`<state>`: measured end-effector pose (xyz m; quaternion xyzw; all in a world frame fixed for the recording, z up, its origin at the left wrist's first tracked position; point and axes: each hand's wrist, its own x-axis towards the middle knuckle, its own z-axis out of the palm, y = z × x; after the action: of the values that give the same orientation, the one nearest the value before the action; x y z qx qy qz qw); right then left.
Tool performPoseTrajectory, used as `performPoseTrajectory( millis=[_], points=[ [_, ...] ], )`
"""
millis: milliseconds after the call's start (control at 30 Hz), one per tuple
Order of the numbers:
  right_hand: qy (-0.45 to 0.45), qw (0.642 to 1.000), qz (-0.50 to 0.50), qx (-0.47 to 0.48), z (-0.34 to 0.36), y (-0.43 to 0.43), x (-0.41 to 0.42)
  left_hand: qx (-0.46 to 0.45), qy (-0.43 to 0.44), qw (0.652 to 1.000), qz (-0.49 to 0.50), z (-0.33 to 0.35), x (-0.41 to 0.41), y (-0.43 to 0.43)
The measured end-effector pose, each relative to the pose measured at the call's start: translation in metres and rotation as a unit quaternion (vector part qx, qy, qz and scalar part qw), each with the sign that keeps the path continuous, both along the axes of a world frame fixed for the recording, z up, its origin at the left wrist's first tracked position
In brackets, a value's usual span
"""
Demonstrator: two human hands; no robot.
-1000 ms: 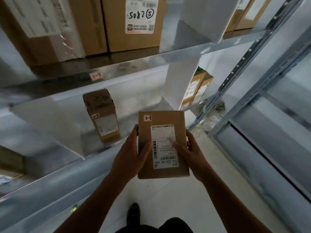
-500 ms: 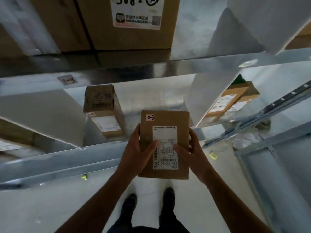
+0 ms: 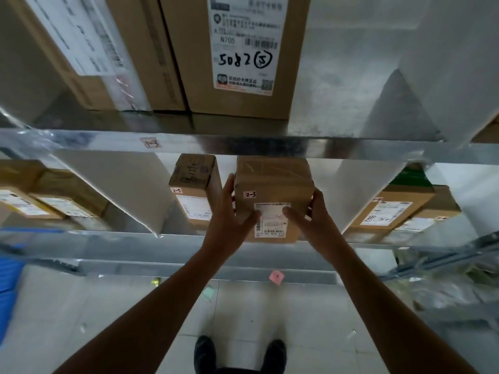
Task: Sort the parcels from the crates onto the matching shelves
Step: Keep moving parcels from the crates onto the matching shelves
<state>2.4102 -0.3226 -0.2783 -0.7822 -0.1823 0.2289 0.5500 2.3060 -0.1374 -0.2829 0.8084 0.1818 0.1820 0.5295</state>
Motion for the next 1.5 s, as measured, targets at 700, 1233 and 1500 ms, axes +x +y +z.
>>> performPoseTrajectory(
  millis=[700, 1233, 1500],
  points=[
    [-0.309, 0.932, 0.006, -0.187, 0.02, 0.028, -0.016, 0.361, -0.111, 0.924, 0.053, 0.017, -0.039, 0.078],
    [-0.413, 0.834, 0.061, -0.36, 0.012, 0.073, -0.01, 0.444, 0.112, 0.879, -0.134, 0.019, 0.001, 0.155],
    [-0.426, 0.831, 0.045, -0.356, 0.006, 0.099, -0.003, 0.322, 0.172, 0.924, -0.116, 0.02, 0.016, 0.136]
  ],
)
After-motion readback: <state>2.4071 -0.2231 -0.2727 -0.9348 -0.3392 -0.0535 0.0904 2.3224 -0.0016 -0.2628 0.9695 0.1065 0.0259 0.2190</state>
